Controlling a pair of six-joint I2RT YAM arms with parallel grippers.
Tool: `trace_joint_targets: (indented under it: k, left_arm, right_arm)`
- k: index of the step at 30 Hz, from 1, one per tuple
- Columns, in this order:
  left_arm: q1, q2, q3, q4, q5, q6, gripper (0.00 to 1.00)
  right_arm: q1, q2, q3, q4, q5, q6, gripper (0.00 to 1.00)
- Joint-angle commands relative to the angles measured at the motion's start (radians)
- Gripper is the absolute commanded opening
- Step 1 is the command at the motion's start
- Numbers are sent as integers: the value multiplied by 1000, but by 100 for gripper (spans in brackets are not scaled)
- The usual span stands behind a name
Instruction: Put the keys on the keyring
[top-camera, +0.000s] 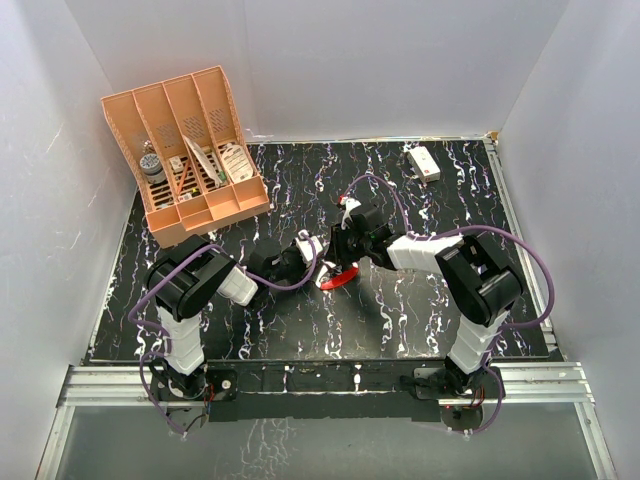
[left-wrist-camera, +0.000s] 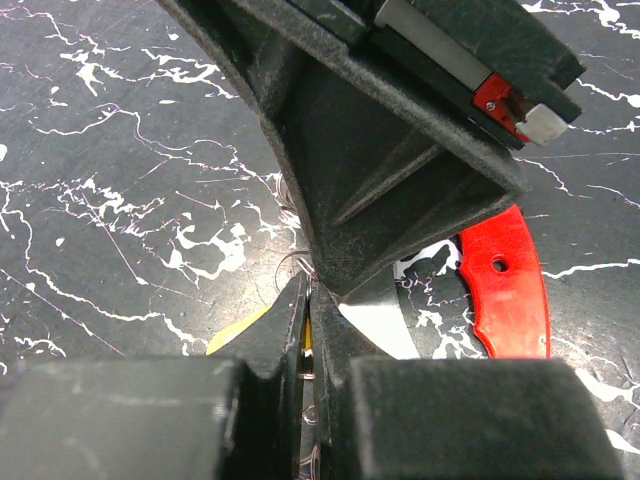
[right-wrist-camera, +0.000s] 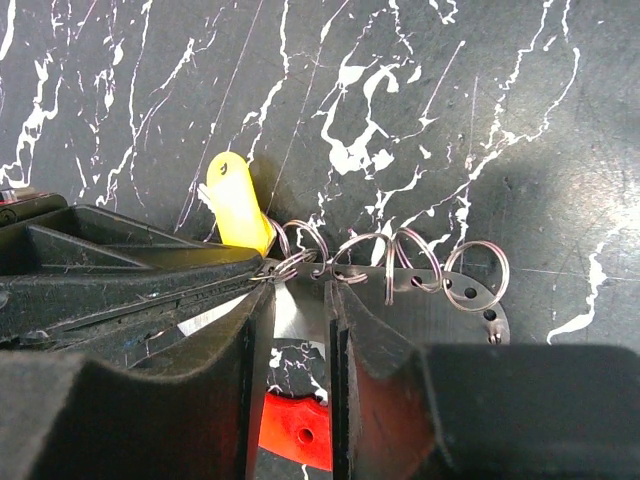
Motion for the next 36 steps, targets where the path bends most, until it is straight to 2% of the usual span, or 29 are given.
trace_joint_targets:
  k: [1, 12, 36]
  left_arm:
    - [-4, -5, 4, 14, 32, 6, 0]
    - [-4, 1, 11, 15, 31, 6, 0]
    - [-4, 23, 31, 11, 34, 11, 0]
  right_arm:
    - [4, -36, 19, 2, 71, -18, 26]
    - [17, -83, 18, -13, 149, -63, 29]
    - [48, 3, 80, -13, 158, -89, 29]
